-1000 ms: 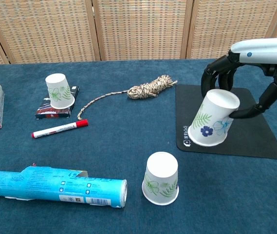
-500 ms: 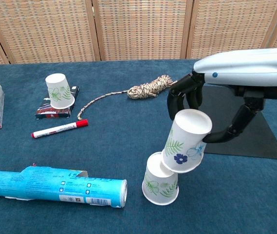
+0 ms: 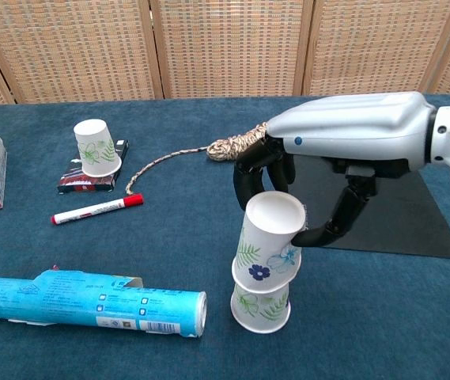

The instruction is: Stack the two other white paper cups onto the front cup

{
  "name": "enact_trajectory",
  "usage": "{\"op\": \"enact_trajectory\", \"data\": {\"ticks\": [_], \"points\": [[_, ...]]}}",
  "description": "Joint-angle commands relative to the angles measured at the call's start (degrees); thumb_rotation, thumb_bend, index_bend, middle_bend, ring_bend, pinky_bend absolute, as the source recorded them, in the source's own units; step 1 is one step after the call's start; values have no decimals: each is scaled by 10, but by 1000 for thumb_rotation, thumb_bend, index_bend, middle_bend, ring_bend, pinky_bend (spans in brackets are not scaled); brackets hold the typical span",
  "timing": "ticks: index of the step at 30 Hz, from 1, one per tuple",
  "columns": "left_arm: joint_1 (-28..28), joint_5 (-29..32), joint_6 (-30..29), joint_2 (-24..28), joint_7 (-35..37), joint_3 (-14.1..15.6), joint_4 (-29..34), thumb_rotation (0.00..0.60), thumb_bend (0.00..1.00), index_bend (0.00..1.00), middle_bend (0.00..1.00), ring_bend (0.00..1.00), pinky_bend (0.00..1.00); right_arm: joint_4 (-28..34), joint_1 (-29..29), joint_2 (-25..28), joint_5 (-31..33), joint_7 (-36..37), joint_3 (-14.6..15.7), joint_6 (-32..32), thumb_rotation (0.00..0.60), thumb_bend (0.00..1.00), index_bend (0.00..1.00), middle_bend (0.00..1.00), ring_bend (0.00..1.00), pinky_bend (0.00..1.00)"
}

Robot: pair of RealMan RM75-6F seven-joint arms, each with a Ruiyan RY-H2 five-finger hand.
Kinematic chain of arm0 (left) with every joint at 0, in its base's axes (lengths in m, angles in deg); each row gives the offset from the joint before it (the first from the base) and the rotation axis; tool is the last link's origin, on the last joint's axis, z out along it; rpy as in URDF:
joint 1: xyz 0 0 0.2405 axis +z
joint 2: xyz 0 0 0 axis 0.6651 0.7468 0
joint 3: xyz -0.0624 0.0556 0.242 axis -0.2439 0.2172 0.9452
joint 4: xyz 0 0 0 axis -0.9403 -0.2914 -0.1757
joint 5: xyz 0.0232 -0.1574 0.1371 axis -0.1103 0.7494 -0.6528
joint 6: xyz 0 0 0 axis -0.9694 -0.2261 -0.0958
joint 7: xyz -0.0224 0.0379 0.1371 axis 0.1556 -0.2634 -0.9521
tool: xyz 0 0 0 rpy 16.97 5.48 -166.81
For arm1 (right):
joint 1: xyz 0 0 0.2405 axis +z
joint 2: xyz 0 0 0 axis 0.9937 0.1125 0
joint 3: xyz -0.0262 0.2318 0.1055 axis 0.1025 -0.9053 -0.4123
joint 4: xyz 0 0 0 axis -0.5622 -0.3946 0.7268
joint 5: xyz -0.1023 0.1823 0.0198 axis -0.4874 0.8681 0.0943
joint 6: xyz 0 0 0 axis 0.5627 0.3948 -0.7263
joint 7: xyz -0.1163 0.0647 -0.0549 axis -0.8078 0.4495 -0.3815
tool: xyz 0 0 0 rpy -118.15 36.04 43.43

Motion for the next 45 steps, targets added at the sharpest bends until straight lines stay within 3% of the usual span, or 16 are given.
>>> {"op": "enact_trajectory", "data": {"ticks": [1,3,5,8,16,18,20,25,30,34,36,39,45], "points": [[1,0,0,0,1,0,0,600,0,0,0,0,0,7,8,-2,26,-25,4,-6,600,198,316,348,342,358],[1,0,-1,0,1,0,0,600,0,0,0,0,0,17,13,8,45,-36,6,-14,600,29,134,166,189,213],[1,0,0,0,1,0,0,600,0,0,0,0,0,29,16,14,59,-47,7,-13,600,0,12,20,54,87],[1,1,0,1,1,-1,0,600,0,0,0,0,0,41,17,23,68,-68,11,-3,600,0,0,0,1,26],[2,4,-1,1,6,-2,-2,600,0,0,0,0,0,34,-1,60,57,-100,25,41,600,0,0,0,0,0],[2,5,-2,0,6,-3,-4,600,0,0,0,0,0,-16,-18,73,10,-90,32,71,600,0,13,0,0,0],[1,6,-2,-1,4,-4,-5,600,0,0,0,0,0,-87,-32,73,-70,-37,44,108,600,0,64,17,0,0],[0,6,-2,-6,-2,-6,-7,600,0,0,0,0,0,-258,-57,57,-180,80,72,194,600,0,108,43,0,0],[-7,11,3,-11,-12,-12,-9,600,0,0,0,0,0,-403,-86,26,-203,169,86,255,600,0,100,40,0,0],[-36,24,25,-17,-37,-35,-22,600,0,0,0,0,0,-514,-124,-5,-189,232,95,293,600,0,84,29,0,0],[-53,31,41,-17,-42,-48,-26,600,0,0,0,0,0,-539,-141,-15,-178,249,98,300,600,0,57,12,0,0],[-99,35,86,-15,-48,-73,-42,600,0,0,0,0,0,-529,-179,-24,-138,274,98,301,600,0,18,0,0,0],[-202,79,213,-16,-88,-114,-72,600,0,0,0,0,0,-398,-238,-7,-59,225,83,308,600,0,0,0,0,0]]}}
